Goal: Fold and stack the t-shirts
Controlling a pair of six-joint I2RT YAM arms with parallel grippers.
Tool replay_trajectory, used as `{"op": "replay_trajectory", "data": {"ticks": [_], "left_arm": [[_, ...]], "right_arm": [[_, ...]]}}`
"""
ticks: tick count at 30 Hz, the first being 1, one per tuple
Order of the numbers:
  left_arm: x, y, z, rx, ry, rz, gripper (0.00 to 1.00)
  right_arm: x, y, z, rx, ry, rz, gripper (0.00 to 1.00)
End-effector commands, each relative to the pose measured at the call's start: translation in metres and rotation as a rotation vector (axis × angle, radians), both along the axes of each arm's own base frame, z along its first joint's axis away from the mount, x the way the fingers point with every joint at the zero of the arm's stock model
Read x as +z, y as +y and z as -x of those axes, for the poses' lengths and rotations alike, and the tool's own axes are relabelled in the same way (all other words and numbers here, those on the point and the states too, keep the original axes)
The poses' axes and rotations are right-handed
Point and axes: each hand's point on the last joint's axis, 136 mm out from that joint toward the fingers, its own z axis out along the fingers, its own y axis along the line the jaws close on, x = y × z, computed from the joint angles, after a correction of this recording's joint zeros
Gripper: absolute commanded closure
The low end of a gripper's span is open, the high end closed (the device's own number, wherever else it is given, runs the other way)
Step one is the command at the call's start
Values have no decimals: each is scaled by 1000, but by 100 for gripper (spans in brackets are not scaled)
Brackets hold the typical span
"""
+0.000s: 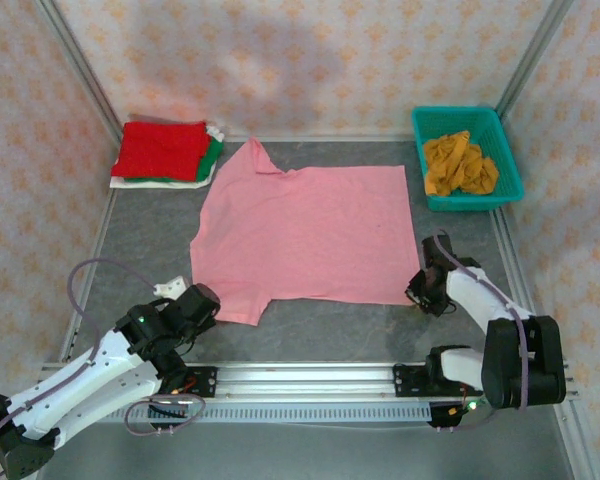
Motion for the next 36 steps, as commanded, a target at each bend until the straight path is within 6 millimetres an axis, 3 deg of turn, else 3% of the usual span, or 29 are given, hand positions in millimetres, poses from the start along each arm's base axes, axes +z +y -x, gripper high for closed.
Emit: {"op": "replay_trajectory", "data": {"ticks": [1,4,12,18,25,32,36], "left_arm": [[16,-11,-17,-61,-92,7,100],[26,-8,-18,-88,-104,-23,100],[44,-5,-12,-90,-180,52,100],[84,-2,-17,-158,-252,6,100],[131,-2,-44,-207,-292,-165,100],[130,-7,-89,-253,-171,-135,100],[133,-11,-120,-324,-135,-205,100]], "right_arm": [[12,2,-23,13,-121,-7,90],[25,2,-23,12,-167,-10,100],[45,7,-18,8,-246,-46,100],[71,8,-20,29,-325,-45,100],[99,6,-43,116,-386,19,100],[102,2,-71,159,-370,84,100],[100,3,-88,187,-353,104,100]]}}
